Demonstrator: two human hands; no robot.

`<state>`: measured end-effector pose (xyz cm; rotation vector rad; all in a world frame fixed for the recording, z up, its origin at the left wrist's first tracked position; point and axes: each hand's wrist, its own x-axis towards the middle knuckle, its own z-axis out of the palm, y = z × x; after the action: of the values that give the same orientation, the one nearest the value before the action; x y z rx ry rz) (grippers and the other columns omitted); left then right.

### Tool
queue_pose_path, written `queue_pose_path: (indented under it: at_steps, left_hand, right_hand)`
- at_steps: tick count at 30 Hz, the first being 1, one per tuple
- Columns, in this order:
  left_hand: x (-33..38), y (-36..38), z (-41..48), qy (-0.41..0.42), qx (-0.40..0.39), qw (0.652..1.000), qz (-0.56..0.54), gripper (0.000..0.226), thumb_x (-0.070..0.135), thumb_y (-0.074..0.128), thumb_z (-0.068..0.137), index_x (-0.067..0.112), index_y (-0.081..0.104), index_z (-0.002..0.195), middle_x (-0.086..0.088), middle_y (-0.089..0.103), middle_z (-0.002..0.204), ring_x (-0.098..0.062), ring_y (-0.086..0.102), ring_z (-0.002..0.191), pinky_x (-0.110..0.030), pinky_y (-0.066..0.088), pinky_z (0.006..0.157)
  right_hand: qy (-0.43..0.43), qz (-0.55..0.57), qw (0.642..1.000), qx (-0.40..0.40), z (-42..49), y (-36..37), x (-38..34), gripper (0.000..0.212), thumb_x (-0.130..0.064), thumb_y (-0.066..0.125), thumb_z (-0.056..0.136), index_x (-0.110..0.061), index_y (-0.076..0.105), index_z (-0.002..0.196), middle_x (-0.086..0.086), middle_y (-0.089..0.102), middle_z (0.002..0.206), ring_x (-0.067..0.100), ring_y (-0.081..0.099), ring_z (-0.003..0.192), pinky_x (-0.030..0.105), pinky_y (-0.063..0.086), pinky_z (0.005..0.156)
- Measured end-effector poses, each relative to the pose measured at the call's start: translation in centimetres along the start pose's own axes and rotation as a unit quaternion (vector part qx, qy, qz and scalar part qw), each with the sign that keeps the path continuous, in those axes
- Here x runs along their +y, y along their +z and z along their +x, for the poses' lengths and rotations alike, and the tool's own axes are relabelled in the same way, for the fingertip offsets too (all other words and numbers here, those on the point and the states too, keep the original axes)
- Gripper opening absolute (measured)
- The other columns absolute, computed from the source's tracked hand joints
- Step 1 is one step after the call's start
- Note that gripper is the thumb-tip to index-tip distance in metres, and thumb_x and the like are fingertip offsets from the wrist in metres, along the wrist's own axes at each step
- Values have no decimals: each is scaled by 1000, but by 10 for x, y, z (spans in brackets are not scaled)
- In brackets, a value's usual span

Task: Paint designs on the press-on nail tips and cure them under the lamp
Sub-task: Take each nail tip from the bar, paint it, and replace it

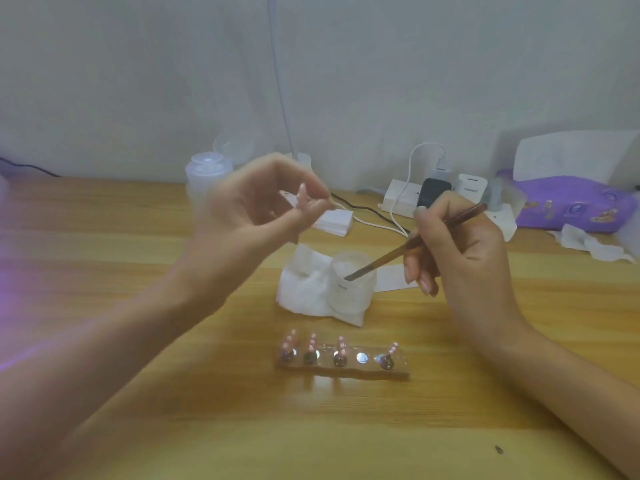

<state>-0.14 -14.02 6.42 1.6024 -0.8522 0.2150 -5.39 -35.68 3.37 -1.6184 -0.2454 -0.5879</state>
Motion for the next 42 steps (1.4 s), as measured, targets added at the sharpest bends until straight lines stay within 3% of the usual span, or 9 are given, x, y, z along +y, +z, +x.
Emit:
queue_pose_path:
  at_steps: [4, 8, 14, 21, 23, 25, 28, 35, 42]
  left_hand:
    - [-24, 6, -8, -75, 16, 995, -59, 9, 23, 69, 84, 15, 68, 88, 15, 66, 77, 0, 53, 62, -12, 43, 59]
    - [-37, 9, -17, -128, 7, 990, -66, 1, 34, 72, 75, 35, 73, 75, 10, 73, 84, -5, 62, 74, -15, 49, 61]
    - [-45, 5, -17, -162, 4, 984, -72, 8, 31, 71, 77, 33, 78, 81, 14, 75, 90, 1, 59, 63, -11, 47, 60]
    - [-47, 7, -20, -128, 9, 992, -6, 13, 38, 73, 75, 27, 75, 80, 16, 72, 81, -3, 58, 57, -10, 41, 51]
    - [-48, 7, -22, -112, 0, 993, 22, 9, 33, 74, 80, 24, 74, 81, 20, 66, 66, -2, 53, 50, -10, 39, 49]
    - [-48, 7, -23, -99, -13, 994, 34, 2, 25, 75, 84, 25, 74, 85, 20, 67, 71, -1, 49, 47, -9, 38, 48]
    - [-50, 6, -23, -79, -19, 995, 50, 10, 21, 76, 84, 30, 71, 84, 13, 71, 87, -1, 48, 49, -7, 37, 50]
    - [-51, 8, -25, -59, -47, 994, 79, 12, 20, 78, 85, 26, 69, 78, 17, 67, 75, -1, 46, 47, -5, 34, 50]
    - [-50, 9, -25, -49, -54, 995, 69, 10, 22, 74, 83, 17, 67, 77, 23, 57, 60, 1, 41, 44, -4, 30, 49]
  right_hand:
    - [14, -26, 999, -34, 3, 4, -7, 31, -31, 56, 96, -10, 49, 75, 10, 57, 50, 20, 44, 36, 23, 37, 38]
    - [33, -34, 998, -46, 6, 7, -5, 32, -33, 57, 95, -9, 49, 75, 12, 58, 50, 20, 45, 35, 23, 38, 38]
    - [75, 21, 997, 3, 10, 1, 4, 31, -36, 57, 94, -15, 50, 72, 11, 57, 50, 16, 42, 33, 19, 33, 37]
    - [152, 117, 978, 87, 8, -11, 12, 32, -44, 63, 82, -17, 49, 73, 5, 55, 50, 11, 42, 37, 16, 34, 36]
    - [168, 126, 974, 89, 7, -13, 14, 31, -43, 62, 83, -16, 50, 74, 5, 53, 51, 10, 43, 38, 15, 34, 37]
    - [173, 130, 972, 88, 7, -14, 15, 27, -38, 62, 83, -17, 48, 73, 4, 52, 50, 9, 42, 38, 15, 33, 36]
    - [176, 136, 971, 85, 6, -13, 17, 25, -33, 62, 81, -19, 46, 68, 3, 50, 50, 8, 39, 37, 14, 32, 36]
    - [168, 164, 967, 97, 4, -11, 18, 23, -32, 59, 85, -20, 47, 69, 3, 52, 51, 8, 39, 38, 15, 34, 38]
    - [162, 162, 972, 60, 4, -10, 20, 22, -35, 56, 87, -22, 48, 70, 4, 59, 55, 10, 41, 40, 17, 38, 42]
